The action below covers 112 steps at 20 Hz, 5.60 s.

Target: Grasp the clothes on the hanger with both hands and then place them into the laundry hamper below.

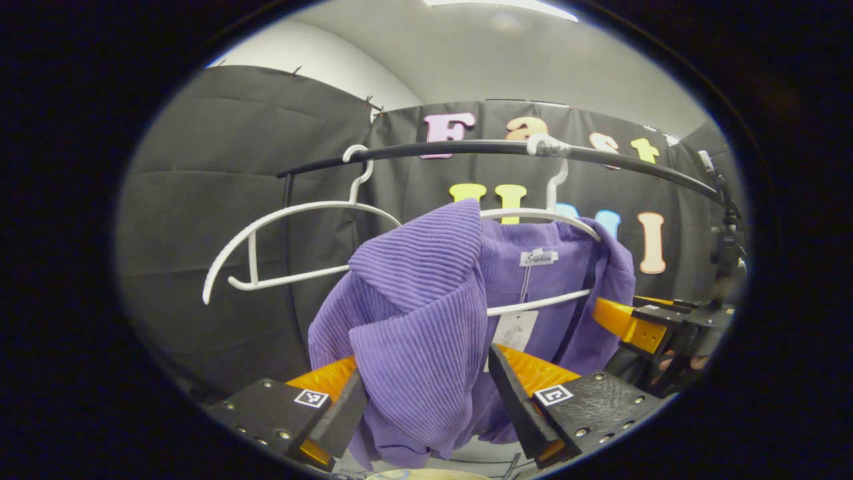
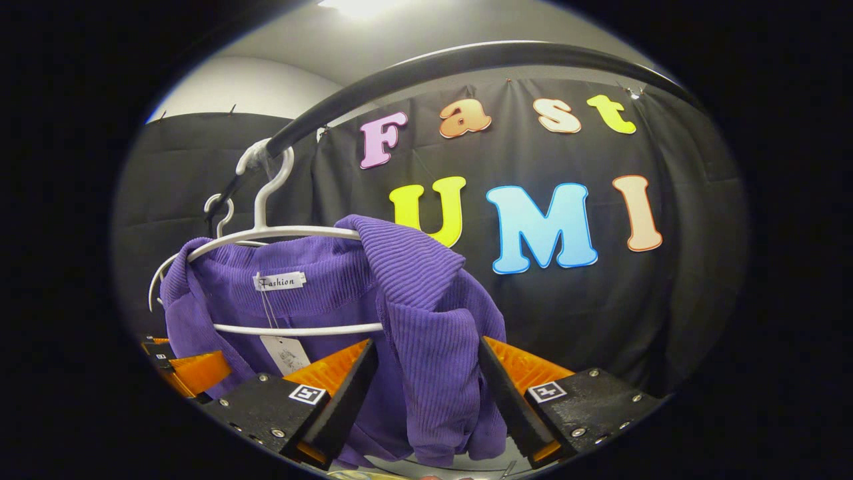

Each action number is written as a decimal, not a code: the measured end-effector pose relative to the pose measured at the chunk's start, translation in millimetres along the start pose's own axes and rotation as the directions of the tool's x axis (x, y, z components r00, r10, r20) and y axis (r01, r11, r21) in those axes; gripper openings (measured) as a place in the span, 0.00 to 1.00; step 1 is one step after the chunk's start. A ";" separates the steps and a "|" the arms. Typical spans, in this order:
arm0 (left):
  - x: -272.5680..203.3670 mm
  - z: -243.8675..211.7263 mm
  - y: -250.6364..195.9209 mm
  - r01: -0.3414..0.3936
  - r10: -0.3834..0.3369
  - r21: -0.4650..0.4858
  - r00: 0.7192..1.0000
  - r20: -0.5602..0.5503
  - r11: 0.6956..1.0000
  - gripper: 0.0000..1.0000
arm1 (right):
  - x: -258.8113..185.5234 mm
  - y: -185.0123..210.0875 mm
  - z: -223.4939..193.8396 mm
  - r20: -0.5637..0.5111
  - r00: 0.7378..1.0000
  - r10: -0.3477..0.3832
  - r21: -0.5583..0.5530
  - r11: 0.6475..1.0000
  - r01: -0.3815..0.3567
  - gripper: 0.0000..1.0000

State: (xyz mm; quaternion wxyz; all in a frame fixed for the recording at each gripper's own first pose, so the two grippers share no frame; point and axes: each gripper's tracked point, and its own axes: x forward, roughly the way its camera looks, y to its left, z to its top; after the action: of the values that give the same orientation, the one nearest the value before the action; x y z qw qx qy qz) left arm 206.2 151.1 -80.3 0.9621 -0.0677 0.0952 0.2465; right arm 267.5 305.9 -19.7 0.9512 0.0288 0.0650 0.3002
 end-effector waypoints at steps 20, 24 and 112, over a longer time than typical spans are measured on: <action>-12.6 18.9 4.9 -0.109 0.117 -0.175 0.992 0.038 0.979 0.14 | 23.0 14.7 8.6 0.032 0.982 0.186 0.066 0.980 -0.188 0.02; -37.9 31.9 4.1 -0.081 0.093 -0.151 0.993 0.077 0.985 0.02 | 21.6 0.3 11.1 0.041 0.981 0.188 0.072 0.979 -0.191 0.00; -79.3 -90.6 6.3 0.102 -0.102 -0.010 0.988 -0.119 0.995 0.02 | -77.4 -115.8 -110.8 -0.147 0.983 -0.112 0.014 0.993 0.115 0.00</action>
State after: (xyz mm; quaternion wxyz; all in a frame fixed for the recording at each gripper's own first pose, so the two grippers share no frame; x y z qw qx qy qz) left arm 121.3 103.9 -151.8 0.9659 -0.0889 0.1483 0.1926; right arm 254.9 168.5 -132.0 0.9590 0.0136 0.1395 0.2462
